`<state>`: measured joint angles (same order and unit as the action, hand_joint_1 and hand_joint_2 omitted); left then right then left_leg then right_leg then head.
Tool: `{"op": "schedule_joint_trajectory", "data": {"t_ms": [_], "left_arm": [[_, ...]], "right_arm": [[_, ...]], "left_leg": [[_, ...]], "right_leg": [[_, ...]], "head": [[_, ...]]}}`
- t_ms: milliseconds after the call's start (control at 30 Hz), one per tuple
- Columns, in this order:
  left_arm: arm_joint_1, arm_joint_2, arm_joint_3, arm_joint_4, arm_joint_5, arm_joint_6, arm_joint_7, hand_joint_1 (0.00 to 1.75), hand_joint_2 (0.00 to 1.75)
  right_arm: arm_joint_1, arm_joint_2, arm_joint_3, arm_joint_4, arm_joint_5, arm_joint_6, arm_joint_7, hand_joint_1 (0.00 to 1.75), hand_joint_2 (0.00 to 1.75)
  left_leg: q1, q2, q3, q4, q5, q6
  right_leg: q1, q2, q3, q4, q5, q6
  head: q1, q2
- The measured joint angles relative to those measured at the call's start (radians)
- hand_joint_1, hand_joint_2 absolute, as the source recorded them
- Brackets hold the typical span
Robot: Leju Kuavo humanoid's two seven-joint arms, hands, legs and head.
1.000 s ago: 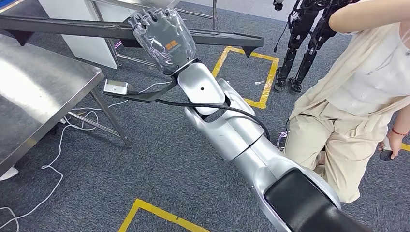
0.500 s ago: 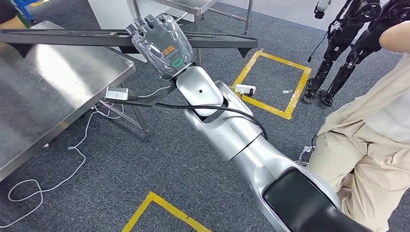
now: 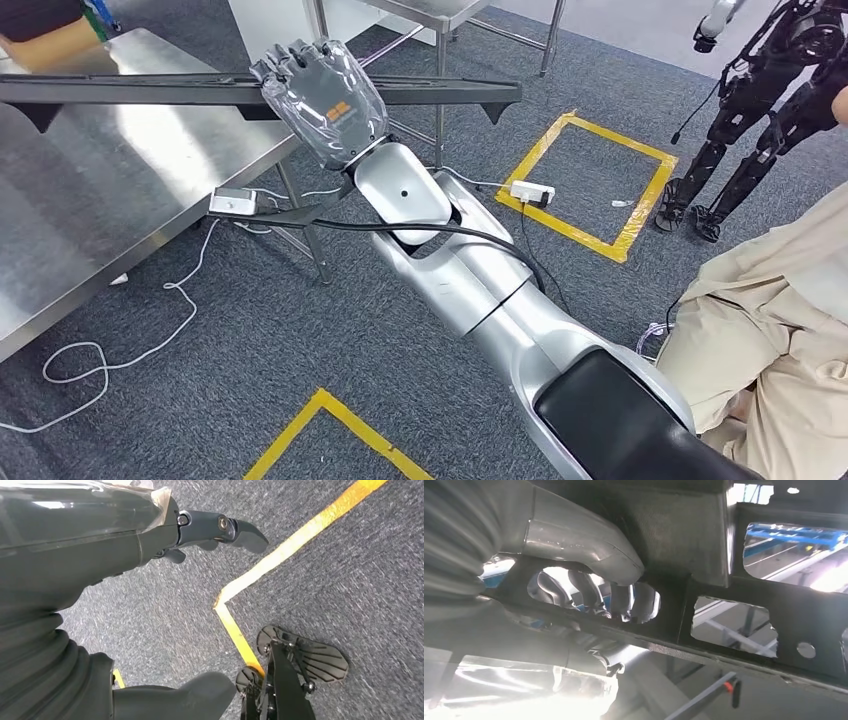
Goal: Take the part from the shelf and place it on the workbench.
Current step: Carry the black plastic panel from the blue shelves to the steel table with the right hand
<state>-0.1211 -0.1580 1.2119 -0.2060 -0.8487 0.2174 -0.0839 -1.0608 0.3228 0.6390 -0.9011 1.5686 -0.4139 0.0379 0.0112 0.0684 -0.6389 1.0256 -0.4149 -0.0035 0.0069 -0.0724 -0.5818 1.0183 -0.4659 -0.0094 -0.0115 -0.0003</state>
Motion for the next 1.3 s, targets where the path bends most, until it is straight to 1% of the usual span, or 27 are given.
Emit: {"op": "schedule_joint_trajectory", "data": {"t_ms": [67,133,167,233,267,300,333,367,433,500,567,600,667,700,733,767,800,833,867,900,967,1000,1067,1133,1167,1233,1300], "left_arm": [[-0.001,0.0,0.001,0.0,-0.001,0.001,0.0,0.0,1.75],[-0.001,-0.001,0.001,0.0,-0.001,0.001,0.001,0.0,1.75],[-0.001,-0.001,0.001,0.0,-0.001,0.001,0.001,0.0,1.75],[-0.003,-0.001,0.001,0.0,-0.001,0.001,0.001,0.0,1.75],[-0.003,-0.001,0.002,0.0,-0.001,0.001,0.001,0.0,1.75],[-0.002,-0.001,0.003,0.0,-0.001,0.001,0.001,0.0,1.75],[-0.001,-0.001,0.005,0.0,-0.001,0.0,0.001,0.0,1.75],[-0.001,-0.001,0.007,0.0,-0.001,0.0,0.001,0.0,1.75],[-0.001,-0.001,0.011,0.0,-0.002,0.0,0.001,0.0,1.75],[-0.001,-0.001,0.011,0.0,-0.003,0.0,0.001,0.0,1.75],[0.003,-0.001,0.012,0.0,-0.003,0.0,0.001,0.0,1.75],[0.005,-0.001,0.013,0.0,-0.003,0.0,0.001,0.0,1.75],[0.006,0.0,0.015,0.0,-0.003,0.0,0.0,0.0,1.75],[0.005,0.0,0.015,0.0,-0.003,-0.001,0.0,0.0,1.75],[0.003,0.0,0.016,0.0,-0.003,-0.002,0.0,0.0,1.75],[0.003,0.0,0.016,0.0,-0.004,-0.002,0.0,0.0,1.75],[0.002,0.0,0.016,0.0,-0.004,-0.002,0.0,0.0,1.75],[0.003,0.0,0.016,0.0,-0.005,-0.002,0.0,0.0,1.75],[0.003,0.001,0.016,0.0,-0.005,-0.002,0.0,0.0,1.75],[0.003,0.001,0.016,0.0,-0.005,-0.002,0.0,0.0,1.75],[0.001,0.002,0.016,0.0,-0.006,-0.003,0.0,0.0,1.75],[0.0,0.002,0.016,0.0,-0.006,-0.003,0.0,0.0,1.75],[-0.002,0.002,0.016,0.0,-0.006,-0.004,-0.001,0.0,1.75],[-0.001,0.002,0.016,0.0,-0.009,-0.005,-0.001,0.0,1.75],[-0.001,0.002,0.016,0.0,-0.01,-0.005,-0.001,0.0,1.75],[-0.002,0.002,0.016,0.0,-0.012,-0.006,-0.001,0.0,1.75],[-0.002,0.002,0.016,0.0,-0.013,-0.006,-0.001,0.0,1.75]], "right_arm": [[-0.001,0.001,0.0,0.0,0.0,0.0,0.001,1.75,1.75],[-0.004,0.001,0.0,0.0,0.0,0.0,0.003,1.75,1.75],[-0.005,0.0,0.0,0.0,0.0,0.0,0.003,1.75,1.75],[-0.006,-0.006,0.0,0.003,0.0,0.001,0.003,1.75,1.75],[-0.005,-0.01,0.0,0.005,0.0,0.001,0.003,1.75,1.75],[-0.004,-0.013,0.0,0.008,0.0,0.001,0.003,1.75,1.75],[-0.003,-0.015,0.0,0.011,0.0,0.001,0.002,1.75,1.75],[-0.003,-0.016,0.0,0.013,-0.001,0.001,0.001,1.75,1.75],[-0.004,-0.015,0.0,0.015,-0.004,0.001,-0.004,1.75,1.75],[-0.006,-0.015,0.0,0.016,-0.007,0.001,-0.01,1.75,1.75],[-0.007,-0.014,0.0,0.017,-0.009,0.001,-0.013,1.75,1.75],[-0.007,-0.012,0.0,0.018,-0.009,0.001,-0.014,1.75,1.75],[-0.01,-0.006,0.0,0.018,-0.009,0.001,-0.017,1.75,1.75],[-0.01,-0.005,0.0,0.019,-0.009,0.001,-0.019,1.75,1.75],[-0.01,-0.004,0.0,0.019,-0.009,0.001,-0.021,1.75,1.75],[-0.009,-0.004,0.0,0.021,-0.009,0.001,-0.023,1.75,1.75],[-0.007,-0.004,0.0,0.022,-0.009,0.002,-0.024,1.75,1.75],[-0.005,-0.004,0.0,0.024,-0.009,0.002,-0.025,1.75,1.75],[-0.004,-0.004,0.0,0.024,-0.009,0.002,-0.025,1.75,1.75],[-0.005,-0.003,0.0,0.025,-0.009,0.002,-0.025,1.75,1.75],[-0.007,-0.001,-0.001,0.025,-0.009,0.002,-0.026,1.75,1.75],[-0.008,0.0,-0.001,0.025,-0.008,0.002,-0.028,1.75,1.75],[-0.009,0.0,-0.001,0.025,-0.007,0.002,-0.031,1.75,1.75],[-0.009,0.0,-0.001,0.025,-0.004,0.001,-0.034,1.75,1.75],[-0.01,0.0,-0.001,0.025,-0.003,0.001,-0.035,1.75,1.75],[-0.009,-0.005,-0.001,0.025,-0.002,0.001,-0.036,1.75,1.75],[-0.002,-0.013,-0.001,0.027,-0.002,0.001,-0.037,1.75,1.75]], "left_leg": [[-0.003,-0.021,0.0,-0.005,0.002,0.01],[0.002,-0.04,0.005,-0.014,0.009,0.023],[0.005,-0.05,0.008,-0.018,0.012,0.029],[0.007,-0.073,0.009,-0.02,0.015,0.034],[0.007,-0.086,0.008,-0.02,0.015,0.034],[0.007,-0.099,0.008,-0.019,0.015,0.034],[0.008,-0.111,0.008,-0.019,0.015,0.034],[0.009,-0.124,0.009,-0.018,0.015,0.033],[0.008,-0.146,0.007,-0.013,0.014,0.027],[0.007,-0.163,0.001,-0.009,0.013,0.016],[0.011,-0.173,-0.003,-0.01,0.015,0.003],[0.013,-0.163,-0.007,-0.007,0.012,-0.003],[0.012,-0.119,-0.031,0.047,-0.022,-0.011],[0.012,-0.095,-0.057,0.103,-0.053,-0.014],[0.012,-0.081,-0.09,0.174,-0.087,-0.016],[0.012,-0.076,-0.121,0.238,-0.112,-0.018],[0.012,-0.073,-0.14,0.277,-0.121,-0.018],[0.012,-0.071,-0.14,0.278,-0.112,-0.018],[0.012,-0.067,-0.119,0.236,-0.085,-0.015],[0.011,-0.054,-0.081,0.166,-0.051,-0.012],[0.003,-0.023,-0.014,0.04,-0.009,-0.002],[-0.001,-0.015,0.001,0.011,-0.004,0.003],[-0.006,-0.03,0.001,0.001,-0.004,0.013],[-0.002,-0.047,0.006,-0.008,0.002,0.026],[0.001,-0.055,0.009,-0.013,0.006,0.032],[0.004,-0.073,0.012,-0.017,0.01,0.039],[0.005,-0.097,0.011,-0.016,0.01,0.04]], "right_leg": [[0.004,-0.016,0.004,-0.002,-0.004,0.008],[0.002,0.001,-0.006,0.027,-0.024,0.014],[0.001,0.022,-0.025,0.071,-0.046,0.014],[-0.005,0.057,-0.09,0.208,-0.101,0.009],[-0.007,0.063,-0.121,0.268,-0.119,0.01],[-0.009,0.066,-0.138,0.297,-0.123,0.014],[-0.01,0.067,-0.136,0.285,-0.111,0.021],[-0.013,0.071,-0.115,0.235,-0.086,0.03],[-0.021,0.098,-0.051,0.093,-0.027,0.042],[-0.025,0.116,-0.016,0.017,0.002,0.038],[-0.025,0.106,-0.013,0.009,0.008,0.025],[-0.026,0.1,-0.012,0.008,0.01,0.018],[-0.029,0.086,-0.009,0.003,0.014,0.004],[-0.028,0.078,-0.009,0.003,0.014,-0.001],[-0.025,0.07,-0.009,0.003,0.012,-0.005],[-0.022,0.061,-0.008,0.003,0.011,-0.006],[-0.02,0.051,-0.008,0.003,0.01,-0.008],[-0.019,0.041,-0.008,0.004,0.009,-0.009],[-0.018,0.033,-0.007,0.004,0.008,-0.009],[-0.017,0.025,-0.005,0.004,0.007,-0.009],[-0.009,0.011,-0.003,0.004,0.003,-0.005],[-0.005,0.005,-0.002,0.004,0.001,-0.001],[-0.001,-0.011,0.001,0.002,-0.003,0.007],[-0.002,0.0,-0.003,0.015,-0.014,0.015],[-0.004,0.018,-0.017,0.047,-0.031,0.016],[-0.009,0.056,-0.074,0.171,-0.085,0.013],[-0.011,0.065,-0.134,0.29,-0.122,0.015]], "head": [[0.003,0.0],[0.003,0.0],[0.004,0.0],[0.005,0.0],[0.006,0.0],[0.007,0.0],[0.007,0.0],[0.007,0.0],[0.006,0.0],[0.005,0.0],[0.004,0.0],[0.003,0.0],[-0.001,0.0],[-0.003,0.0],[-0.004,0.0],[-0.004,0.0],[-0.004,0.0],[-0.005,0.0],[-0.004,0.0],[-0.005,0.0],[-0.004,0.0],[-0.004,0.0],[-0.003,0.0],[-0.003,0.0],[-0.003,0.0],[-0.001,0.0],[0.001,0.0]]}}
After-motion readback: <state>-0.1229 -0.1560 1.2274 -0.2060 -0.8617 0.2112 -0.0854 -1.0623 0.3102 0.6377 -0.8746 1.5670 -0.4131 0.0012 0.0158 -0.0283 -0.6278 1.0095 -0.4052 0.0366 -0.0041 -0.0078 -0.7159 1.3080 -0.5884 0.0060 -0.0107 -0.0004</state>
